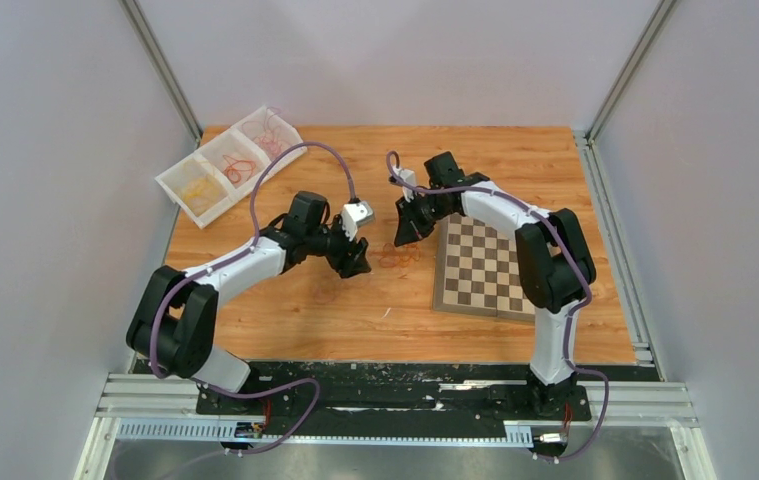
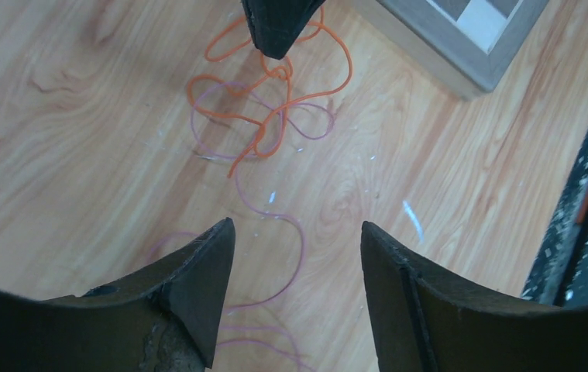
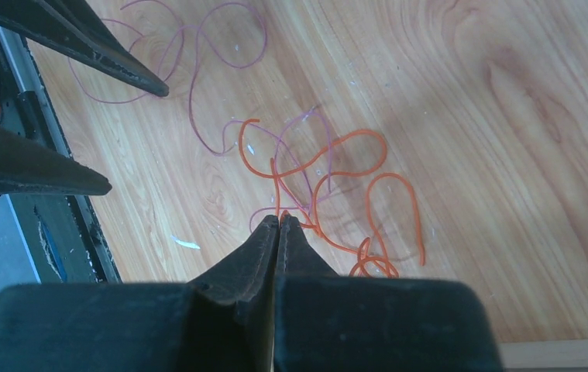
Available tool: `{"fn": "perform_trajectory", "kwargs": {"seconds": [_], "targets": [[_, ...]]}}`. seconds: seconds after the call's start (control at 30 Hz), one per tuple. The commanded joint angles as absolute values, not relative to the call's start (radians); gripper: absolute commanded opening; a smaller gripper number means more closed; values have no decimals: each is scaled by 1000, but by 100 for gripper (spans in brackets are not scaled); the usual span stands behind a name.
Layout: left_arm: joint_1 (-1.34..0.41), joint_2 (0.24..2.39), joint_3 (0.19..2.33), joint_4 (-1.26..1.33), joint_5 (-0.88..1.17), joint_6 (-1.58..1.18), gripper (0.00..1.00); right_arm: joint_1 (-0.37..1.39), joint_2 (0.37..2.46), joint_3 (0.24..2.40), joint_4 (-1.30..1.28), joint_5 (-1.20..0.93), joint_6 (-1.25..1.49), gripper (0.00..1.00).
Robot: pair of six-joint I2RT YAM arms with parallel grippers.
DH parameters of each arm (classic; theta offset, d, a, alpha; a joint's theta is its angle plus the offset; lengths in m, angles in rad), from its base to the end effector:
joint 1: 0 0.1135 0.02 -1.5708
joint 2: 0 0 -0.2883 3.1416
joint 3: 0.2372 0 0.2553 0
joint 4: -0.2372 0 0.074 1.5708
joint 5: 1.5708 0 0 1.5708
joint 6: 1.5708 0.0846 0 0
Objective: Untangle the cables
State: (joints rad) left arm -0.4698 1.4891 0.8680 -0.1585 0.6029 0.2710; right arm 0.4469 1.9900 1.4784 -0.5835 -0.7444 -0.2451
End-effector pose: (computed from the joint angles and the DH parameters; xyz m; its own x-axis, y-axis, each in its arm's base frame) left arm 0.2773 -0.1946 0.2042 -0.4079 0.4544 -0.7920 0.8735 0.4465 -0.1937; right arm 0.3770 0.2442 0.1866 -0.6327 -0.5011 -0.5904 -0.7743 0.4201 0.4732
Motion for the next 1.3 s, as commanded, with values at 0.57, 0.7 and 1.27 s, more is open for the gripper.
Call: {"fn": "perform_trajectory", "kwargs": {"seconds": [0.57, 0.7, 1.27], "targets": [[-468, 1759, 967, -31, 509, -130, 24, 415, 1913, 1427, -535, -677, -211, 0], [-466, 1623, 991, -167, 506, -22, 0, 400, 1905, 1403, -528, -615, -222, 0], [-266, 1311, 1022, -859, 520, 610, 0, 387, 1927, 1357, -460, -521, -228, 0]]}}
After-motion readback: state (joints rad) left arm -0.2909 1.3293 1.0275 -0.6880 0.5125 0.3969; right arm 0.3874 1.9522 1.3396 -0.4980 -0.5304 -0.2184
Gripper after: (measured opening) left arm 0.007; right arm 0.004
